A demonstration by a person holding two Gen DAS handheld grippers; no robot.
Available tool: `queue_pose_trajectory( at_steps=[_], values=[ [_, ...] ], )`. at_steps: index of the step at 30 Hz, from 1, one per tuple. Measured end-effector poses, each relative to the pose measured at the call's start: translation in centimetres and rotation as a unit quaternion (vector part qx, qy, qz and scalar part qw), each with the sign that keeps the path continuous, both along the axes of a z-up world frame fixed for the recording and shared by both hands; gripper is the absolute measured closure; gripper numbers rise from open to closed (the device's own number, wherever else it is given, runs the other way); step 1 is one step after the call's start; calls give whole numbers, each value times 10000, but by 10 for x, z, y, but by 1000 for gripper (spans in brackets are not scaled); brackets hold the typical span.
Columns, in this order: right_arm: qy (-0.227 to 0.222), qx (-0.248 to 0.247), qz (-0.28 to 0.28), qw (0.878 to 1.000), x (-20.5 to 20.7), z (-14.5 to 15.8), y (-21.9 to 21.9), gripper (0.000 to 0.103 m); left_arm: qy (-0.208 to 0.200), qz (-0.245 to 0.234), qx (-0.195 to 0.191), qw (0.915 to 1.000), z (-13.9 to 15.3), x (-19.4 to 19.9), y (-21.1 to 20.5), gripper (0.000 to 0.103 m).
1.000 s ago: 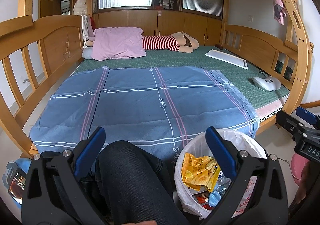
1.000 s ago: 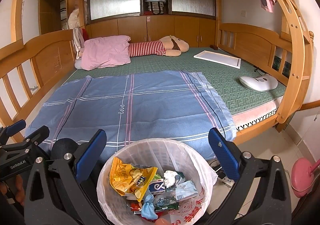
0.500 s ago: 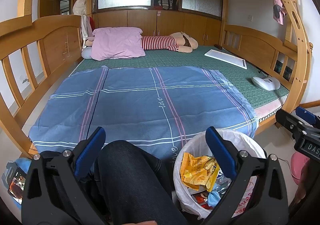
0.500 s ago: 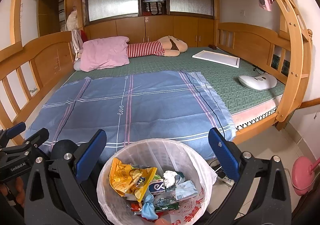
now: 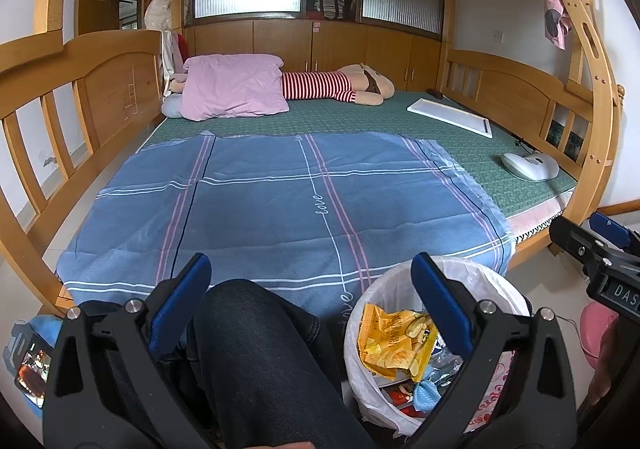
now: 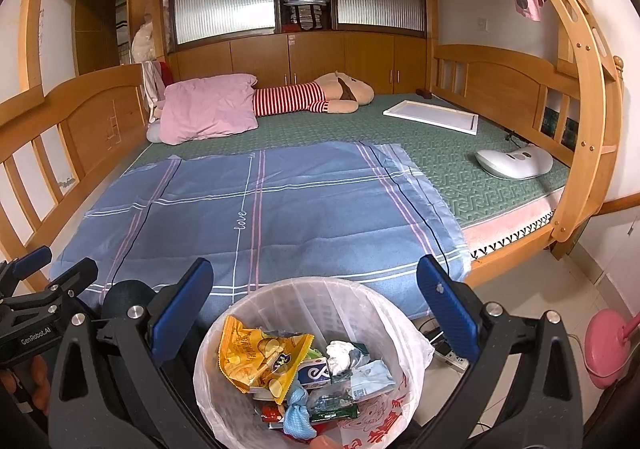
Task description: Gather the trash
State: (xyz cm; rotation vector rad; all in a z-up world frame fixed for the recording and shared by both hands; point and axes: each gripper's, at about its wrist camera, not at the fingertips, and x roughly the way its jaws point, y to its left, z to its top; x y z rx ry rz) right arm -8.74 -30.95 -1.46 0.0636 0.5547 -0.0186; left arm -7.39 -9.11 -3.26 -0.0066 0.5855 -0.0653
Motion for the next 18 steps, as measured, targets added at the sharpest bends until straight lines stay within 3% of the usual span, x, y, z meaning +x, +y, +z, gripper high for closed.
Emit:
queue_pose_trajectory(
  at_steps=[18],
  values=[
    [26, 16, 4, 10000, 0, -1, 1, 4, 30, -23, -22, 10000, 1, 0, -2, 3]
  ],
)
